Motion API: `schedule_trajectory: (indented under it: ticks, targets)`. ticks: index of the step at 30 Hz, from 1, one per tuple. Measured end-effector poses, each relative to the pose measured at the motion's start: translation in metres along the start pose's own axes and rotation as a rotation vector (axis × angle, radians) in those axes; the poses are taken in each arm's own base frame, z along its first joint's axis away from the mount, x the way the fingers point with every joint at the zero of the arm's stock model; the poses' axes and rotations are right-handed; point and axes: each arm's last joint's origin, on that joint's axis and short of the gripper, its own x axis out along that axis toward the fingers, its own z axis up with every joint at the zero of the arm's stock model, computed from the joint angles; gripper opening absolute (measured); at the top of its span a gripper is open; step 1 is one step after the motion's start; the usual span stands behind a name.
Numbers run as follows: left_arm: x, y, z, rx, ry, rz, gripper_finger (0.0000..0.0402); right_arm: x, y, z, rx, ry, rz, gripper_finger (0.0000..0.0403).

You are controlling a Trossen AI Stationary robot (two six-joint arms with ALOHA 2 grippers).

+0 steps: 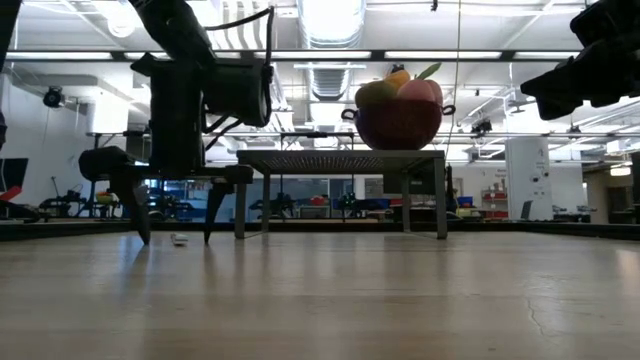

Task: Pick & Place Fruit
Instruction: Put the knife on the shelf

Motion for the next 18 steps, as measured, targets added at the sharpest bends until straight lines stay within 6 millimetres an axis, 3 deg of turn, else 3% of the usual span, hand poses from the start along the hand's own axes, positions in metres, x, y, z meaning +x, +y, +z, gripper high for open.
schedule_trajectory:
  ticks: [18]
  targets:
    - [-0.0009, 0.0024, 0.0011, 0.018, -0.02, 0.008, 0.0219, 0.0, 0.0, 0.0, 0.001, 0.0, 0.0, 0.0008]
